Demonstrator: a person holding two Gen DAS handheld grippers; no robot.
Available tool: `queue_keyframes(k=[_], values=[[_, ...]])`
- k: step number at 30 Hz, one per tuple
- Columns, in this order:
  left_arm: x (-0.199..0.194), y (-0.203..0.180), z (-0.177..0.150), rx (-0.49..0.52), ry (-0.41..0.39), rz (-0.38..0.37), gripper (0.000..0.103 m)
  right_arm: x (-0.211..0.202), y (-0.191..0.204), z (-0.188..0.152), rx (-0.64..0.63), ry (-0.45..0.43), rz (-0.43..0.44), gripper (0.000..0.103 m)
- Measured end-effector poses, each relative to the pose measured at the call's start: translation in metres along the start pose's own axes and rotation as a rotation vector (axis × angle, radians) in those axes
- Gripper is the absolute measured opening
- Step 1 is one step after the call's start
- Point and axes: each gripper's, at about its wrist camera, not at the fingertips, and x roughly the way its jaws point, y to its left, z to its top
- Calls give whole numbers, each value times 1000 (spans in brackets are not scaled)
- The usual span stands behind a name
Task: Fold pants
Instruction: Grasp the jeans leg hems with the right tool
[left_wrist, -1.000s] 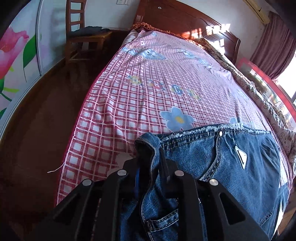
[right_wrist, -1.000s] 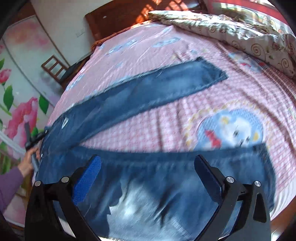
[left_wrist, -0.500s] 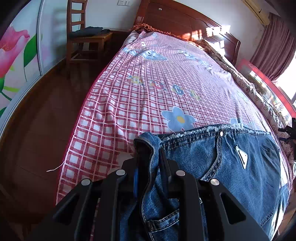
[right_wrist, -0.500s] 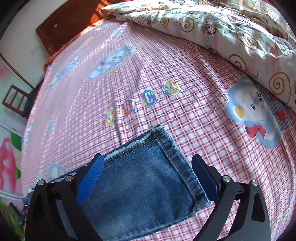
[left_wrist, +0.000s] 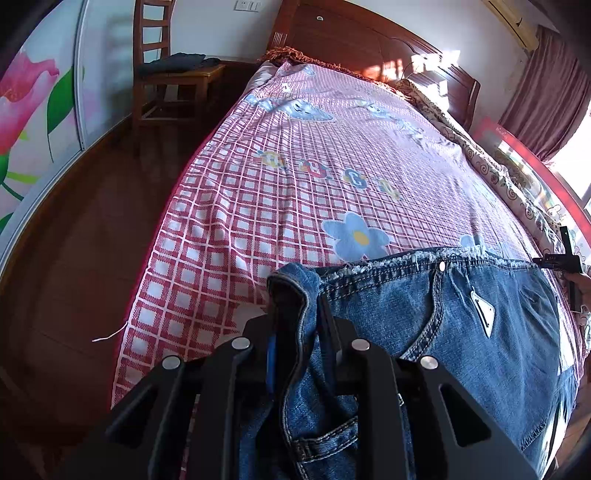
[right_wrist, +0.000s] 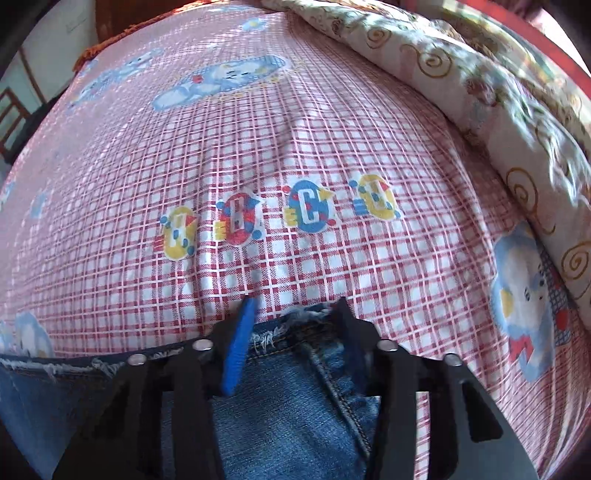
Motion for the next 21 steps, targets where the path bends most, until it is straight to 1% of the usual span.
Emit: queue_keyframes(k=[1,2,3,4,5,6,7,8,13,15,17,19,21], values=[[0,-1,0,5,0,6,19,-1,10,1,-50,-2,-29,19],[0,-2,0,10,1,12,19,-4,19,1,-98,-11,-66,16],[0,-4,1,16,3,23,19,-10,26,-1,-136,-34,-99,16],[-1,-9,2,34,7,48,19,-18,29,-5,-155,-66,-117,15],[-3,-16,4,63,6,82,18,-28,26,-9,-147,-97,-117,15],[-5,-22,6,82,-1,99,14,-42,21,-14,-127,-134,-110,15],[-11,-25,7,86,-18,105,13,-57,14,-21,-102,-171,-95,15],[-19,-26,8,74,-52,93,13,-73,6,-28,-82,-199,-77,15],[-77,-24,13,-35,-207,-59,13,-146,-27,-78,-76,-335,-16,15],[-102,-28,10,-79,-263,-132,13,-174,-41,-104,-36,-374,18,15],[-127,-33,3,-89,-305,-183,13,-197,-52,-135,-4,-405,40,15],[-151,-36,-7,-123,-344,-251,13,-214,-63,-167,38,-425,70,15],[-177,-42,-21,-133,-385,-304,13,-222,-77,-202,87,-441,96,15]])
